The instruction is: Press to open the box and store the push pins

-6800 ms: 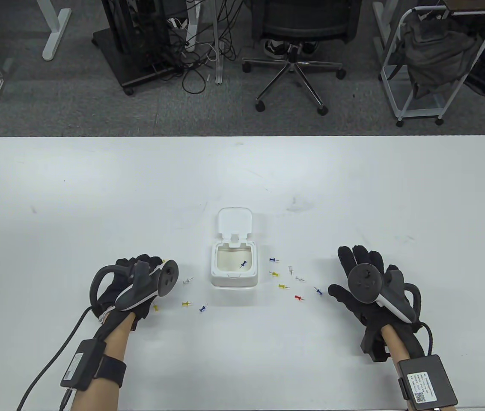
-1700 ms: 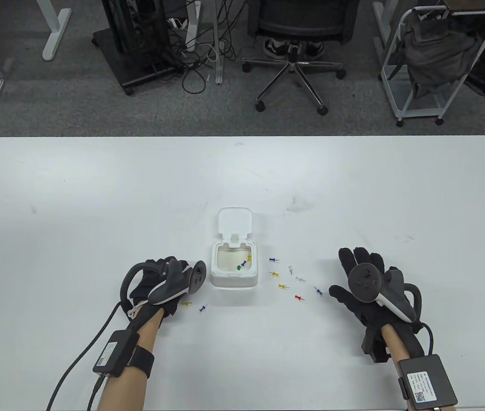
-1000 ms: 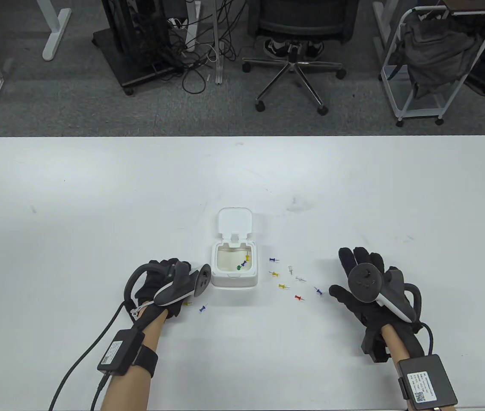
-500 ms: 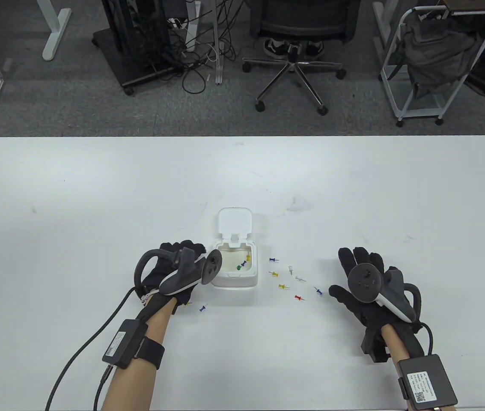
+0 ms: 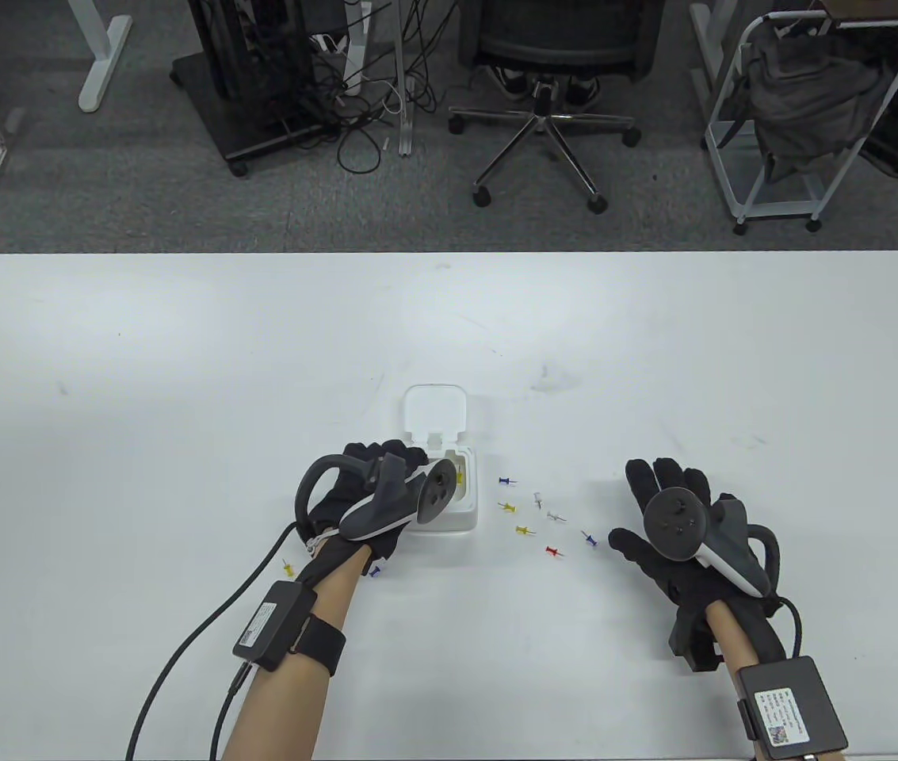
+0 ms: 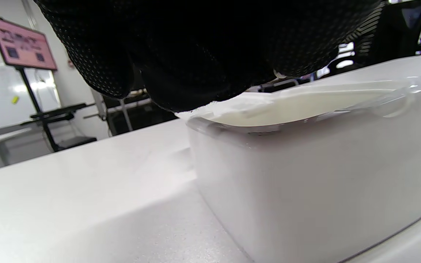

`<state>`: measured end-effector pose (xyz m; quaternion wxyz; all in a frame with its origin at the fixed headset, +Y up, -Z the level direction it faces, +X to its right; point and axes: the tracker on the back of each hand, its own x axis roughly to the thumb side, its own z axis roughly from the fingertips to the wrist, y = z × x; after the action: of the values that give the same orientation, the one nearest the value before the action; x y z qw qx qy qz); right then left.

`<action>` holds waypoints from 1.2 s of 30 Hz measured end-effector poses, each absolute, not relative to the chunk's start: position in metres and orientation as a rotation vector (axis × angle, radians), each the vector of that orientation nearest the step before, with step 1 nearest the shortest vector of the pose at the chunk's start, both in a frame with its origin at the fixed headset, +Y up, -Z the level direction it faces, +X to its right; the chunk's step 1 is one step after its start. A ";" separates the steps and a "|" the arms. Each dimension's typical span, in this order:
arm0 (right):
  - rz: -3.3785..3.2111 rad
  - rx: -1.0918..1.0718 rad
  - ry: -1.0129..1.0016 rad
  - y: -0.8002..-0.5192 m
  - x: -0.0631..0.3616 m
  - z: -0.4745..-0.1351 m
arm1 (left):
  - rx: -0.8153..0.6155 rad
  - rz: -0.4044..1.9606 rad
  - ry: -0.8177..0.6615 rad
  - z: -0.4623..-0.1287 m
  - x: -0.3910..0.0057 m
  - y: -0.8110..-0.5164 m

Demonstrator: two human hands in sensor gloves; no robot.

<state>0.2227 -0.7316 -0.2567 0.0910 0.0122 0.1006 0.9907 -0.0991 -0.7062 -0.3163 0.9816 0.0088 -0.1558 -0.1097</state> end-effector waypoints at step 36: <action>2.936 0.004 0.330 -0.735 0.225 -0.258 | -0.063 -0.252 -0.188 -0.248 -0.227 -0.730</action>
<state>0.2250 -0.7349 -0.2580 0.0932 0.0013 0.1112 0.9894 -0.2266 -0.7295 -0.2481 0.9872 -0.0313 -0.0935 -0.1256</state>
